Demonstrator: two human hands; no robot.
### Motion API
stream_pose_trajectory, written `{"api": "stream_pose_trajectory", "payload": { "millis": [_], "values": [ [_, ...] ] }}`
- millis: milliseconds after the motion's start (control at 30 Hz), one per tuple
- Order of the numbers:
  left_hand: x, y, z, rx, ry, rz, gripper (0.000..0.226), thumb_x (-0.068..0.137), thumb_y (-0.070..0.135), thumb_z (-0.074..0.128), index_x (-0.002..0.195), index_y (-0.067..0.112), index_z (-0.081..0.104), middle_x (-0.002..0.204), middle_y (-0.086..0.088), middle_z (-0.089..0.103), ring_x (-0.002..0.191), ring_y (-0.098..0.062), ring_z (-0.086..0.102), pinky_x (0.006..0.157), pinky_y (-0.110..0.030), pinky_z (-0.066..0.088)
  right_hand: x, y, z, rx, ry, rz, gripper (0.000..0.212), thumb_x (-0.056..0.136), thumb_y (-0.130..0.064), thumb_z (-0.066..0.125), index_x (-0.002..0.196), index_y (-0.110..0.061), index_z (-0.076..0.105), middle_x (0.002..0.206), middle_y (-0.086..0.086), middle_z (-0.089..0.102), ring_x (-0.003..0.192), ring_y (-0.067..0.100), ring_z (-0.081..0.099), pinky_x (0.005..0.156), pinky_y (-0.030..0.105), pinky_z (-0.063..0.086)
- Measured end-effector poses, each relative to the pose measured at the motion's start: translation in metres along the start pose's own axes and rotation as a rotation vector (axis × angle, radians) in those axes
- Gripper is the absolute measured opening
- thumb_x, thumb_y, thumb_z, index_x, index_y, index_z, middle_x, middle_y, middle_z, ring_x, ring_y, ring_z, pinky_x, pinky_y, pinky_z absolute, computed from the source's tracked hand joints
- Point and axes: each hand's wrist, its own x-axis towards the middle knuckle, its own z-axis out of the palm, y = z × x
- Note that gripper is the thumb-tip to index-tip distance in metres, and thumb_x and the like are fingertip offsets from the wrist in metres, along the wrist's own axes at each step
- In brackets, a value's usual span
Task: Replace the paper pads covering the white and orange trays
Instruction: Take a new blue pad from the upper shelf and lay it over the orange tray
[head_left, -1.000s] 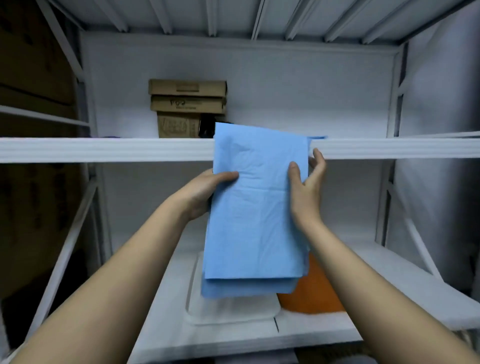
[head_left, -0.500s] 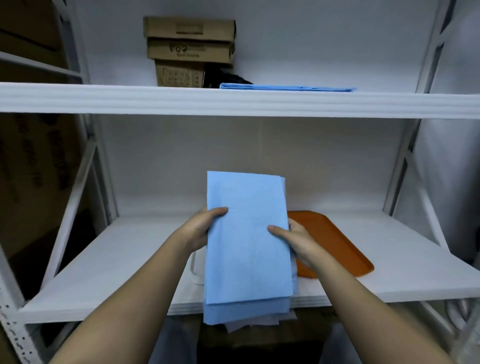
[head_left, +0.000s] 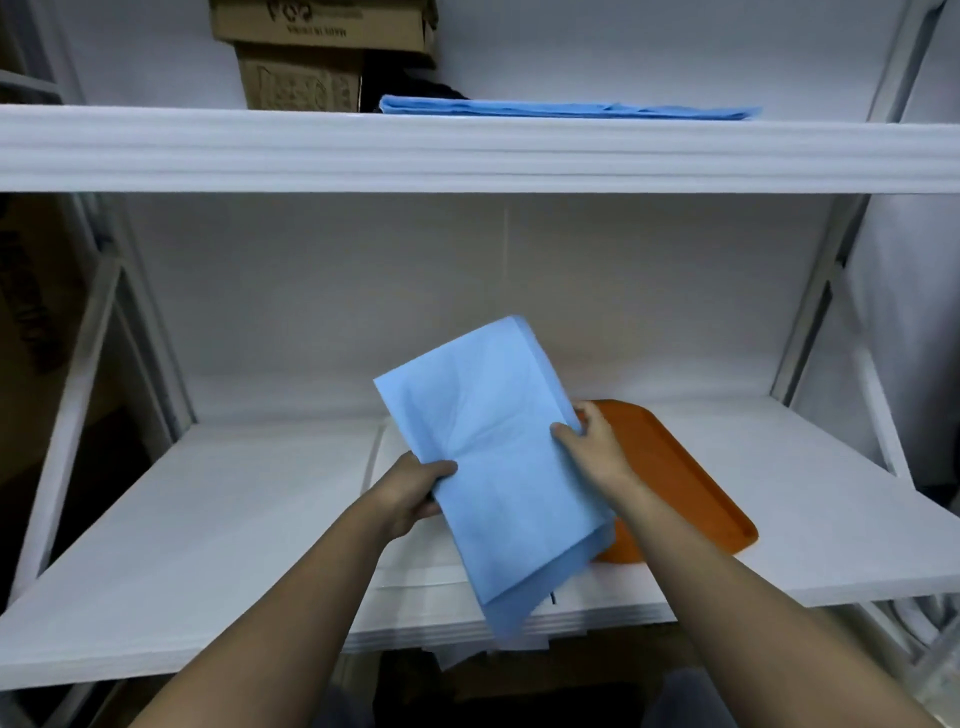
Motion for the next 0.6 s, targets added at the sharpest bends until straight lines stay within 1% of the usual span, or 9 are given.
{"api": "stream_pose_trajectory", "payload": {
  "millis": [100, 167, 200, 267, 333, 367, 467, 533, 600],
  "values": [
    [0.015, -0.002, 0.008, -0.157, 0.063, -0.006, 0.03, 0.093, 0.005, 0.049, 0.121, 0.014, 0.055, 0.107, 0.0, 0.068, 0.096, -0.02, 0.064, 0.088, -0.039, 0.053, 0.009, 0.031, -0.005, -0.08, 0.157, 0.125, 0.061, 0.085, -0.041, 0.06, 0.137, -0.02, 0.037, 0.122, -0.004, 0.051, 0.117, 0.024, 0.052, 0.101, 0.047, 0.041],
    [0.024, -0.003, 0.016, -0.29, 0.121, -0.01, 0.029, 0.094, 0.003, 0.047, 0.121, 0.012, 0.053, 0.103, -0.001, 0.067, 0.089, -0.02, 0.064, 0.072, -0.033, 0.058, 0.011, 0.05, -0.007, 0.015, 0.252, 0.236, 0.078, 0.078, -0.05, 0.064, 0.142, -0.017, 0.034, 0.135, 0.001, 0.049, 0.124, 0.027, 0.048, 0.102, 0.048, 0.041],
    [0.027, -0.003, 0.02, -0.359, 0.159, -0.019, 0.029, 0.094, 0.002, 0.046, 0.122, 0.012, 0.051, 0.103, -0.002, 0.066, 0.088, -0.02, 0.064, 0.063, -0.031, 0.059, 0.009, 0.055, -0.007, 0.14, 0.241, 0.311, 0.083, 0.078, -0.05, 0.066, 0.144, -0.015, 0.03, 0.14, 0.005, 0.046, 0.127, 0.029, 0.047, 0.101, 0.046, 0.042],
    [0.033, -0.006, 0.032, -0.473, 0.23, -0.057, 0.033, 0.094, 0.001, 0.046, 0.125, 0.01, 0.048, 0.104, -0.004, 0.064, 0.086, -0.022, 0.064, 0.06, -0.033, 0.059, 0.005, 0.066, -0.005, 0.388, 0.042, 0.525, 0.083, 0.08, -0.058, 0.063, 0.146, -0.018, 0.03, 0.141, 0.003, 0.045, 0.126, 0.029, 0.048, 0.098, 0.045, 0.044],
    [0.039, -0.01, 0.043, -0.533, 0.279, -0.094, 0.036, 0.094, 0.0, 0.046, 0.129, 0.008, 0.046, 0.104, -0.006, 0.062, 0.083, -0.022, 0.062, 0.064, -0.035, 0.058, -0.001, 0.068, -0.004, 0.623, -0.185, 0.676, 0.077, 0.073, -0.069, 0.063, 0.135, -0.027, 0.048, 0.135, 0.007, 0.053, 0.118, 0.031, 0.055, 0.09, 0.047, 0.049],
    [0.04, -0.011, 0.048, -0.549, 0.295, -0.108, 0.036, 0.094, 0.0, 0.047, 0.129, 0.008, 0.046, 0.104, -0.007, 0.061, 0.081, -0.022, 0.062, 0.06, -0.033, 0.058, -0.002, 0.07, -0.004, 0.718, -0.231, 0.695, 0.071, 0.071, -0.069, 0.065, 0.129, -0.027, 0.054, 0.131, 0.009, 0.056, 0.115, 0.031, 0.058, 0.085, 0.046, 0.052],
    [0.042, -0.015, 0.065, -0.573, 0.302, -0.127, 0.036, 0.094, 0.001, 0.048, 0.129, 0.006, 0.047, 0.104, -0.008, 0.061, 0.08, -0.021, 0.06, 0.05, -0.028, 0.057, -0.004, 0.066, -0.004, 0.839, -0.233, 0.623, 0.047, 0.082, -0.048, 0.065, 0.119, -0.019, 0.062, 0.112, 0.009, 0.07, 0.096, 0.024, 0.069, 0.072, 0.034, 0.056],
    [0.041, -0.018, 0.073, -0.565, 0.282, -0.122, 0.035, 0.094, 0.001, 0.048, 0.129, 0.007, 0.047, 0.111, -0.008, 0.061, 0.084, -0.021, 0.06, 0.058, -0.033, 0.056, -0.004, 0.064, -0.004, 0.817, -0.178, 0.557, 0.037, 0.086, -0.026, 0.067, 0.119, -0.013, 0.062, 0.094, 0.007, 0.074, 0.076, 0.019, 0.072, 0.056, 0.027, 0.055],
    [0.042, -0.022, 0.076, -0.544, 0.257, -0.103, 0.037, 0.093, 0.001, 0.049, 0.129, 0.008, 0.048, 0.116, -0.009, 0.061, 0.09, -0.023, 0.061, 0.062, -0.032, 0.054, 0.0, 0.067, -0.009, 0.628, -0.068, 0.448, 0.039, 0.085, -0.013, 0.068, 0.124, -0.013, 0.058, 0.095, 0.005, 0.072, 0.075, 0.019, 0.069, 0.051, 0.025, 0.051]
  ]
}}
